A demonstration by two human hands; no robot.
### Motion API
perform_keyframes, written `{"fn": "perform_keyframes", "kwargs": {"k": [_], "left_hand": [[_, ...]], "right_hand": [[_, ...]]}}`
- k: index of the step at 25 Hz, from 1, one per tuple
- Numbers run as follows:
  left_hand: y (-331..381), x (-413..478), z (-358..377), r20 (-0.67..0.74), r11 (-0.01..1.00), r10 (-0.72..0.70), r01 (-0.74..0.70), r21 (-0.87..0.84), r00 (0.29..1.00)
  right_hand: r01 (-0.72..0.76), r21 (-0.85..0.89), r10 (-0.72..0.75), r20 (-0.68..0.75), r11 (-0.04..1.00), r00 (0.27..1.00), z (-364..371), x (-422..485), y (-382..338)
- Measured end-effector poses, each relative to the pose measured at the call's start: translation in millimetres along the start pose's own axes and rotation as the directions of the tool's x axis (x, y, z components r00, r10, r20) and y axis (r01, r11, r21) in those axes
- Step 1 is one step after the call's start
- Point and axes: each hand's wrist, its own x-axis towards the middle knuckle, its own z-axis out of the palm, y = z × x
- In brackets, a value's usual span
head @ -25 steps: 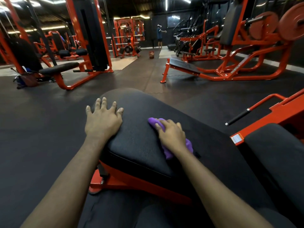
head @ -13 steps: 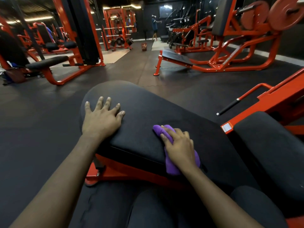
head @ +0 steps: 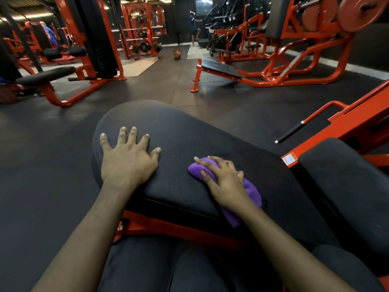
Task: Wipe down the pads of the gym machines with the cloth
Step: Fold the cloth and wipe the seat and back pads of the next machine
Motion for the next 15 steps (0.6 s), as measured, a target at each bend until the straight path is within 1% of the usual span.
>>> {"fn": "perform_keyframes", "kwargs": {"k": [2,4,6,7,8,10,12,15], "left_hand": [[0,0,1,-0.010,1.000,-0.003,0.003,0.005,1.000],[-1,-1,1,-0.037,1.000,-0.001,0.001,0.009,0.999],[-1,-2,1,-0.056,1.000,0.002,-0.002,0.011,0.998],[-1,-3,1,-0.061,1.000,0.002,-0.002,0.011,0.998],[-1,-2,0,-0.065,1.000,0.002,-0.002,0.007,0.998],[-2,-2,-1,-0.058,1.000,0.005,-0.005,0.002,0.998],[-2,-4,-3,-0.034,1.000,0.002,-0.002,0.000,0.999],[11,-6,-8,0.030,0.998,-0.046,0.047,-0.028,0.998]], "right_hand": [[-0.064,-0.004,0.064,0.018,0.998,0.998,8,53,12],[-0.174,-0.001,0.174,0.015,0.985,0.985,17,103,26],[-0.285,0.003,0.284,0.022,0.959,0.958,21,133,37],[-0.312,-0.008,0.312,0.035,0.950,0.950,22,136,40],[-0.315,-0.021,0.315,0.052,0.949,0.948,22,133,39],[-0.261,-0.026,0.262,0.074,0.965,0.962,15,106,31],[-0.187,-0.029,0.189,0.085,0.982,0.978,5,59,24],[-0.097,-0.054,0.100,0.061,0.994,0.993,-8,-13,17]]}}
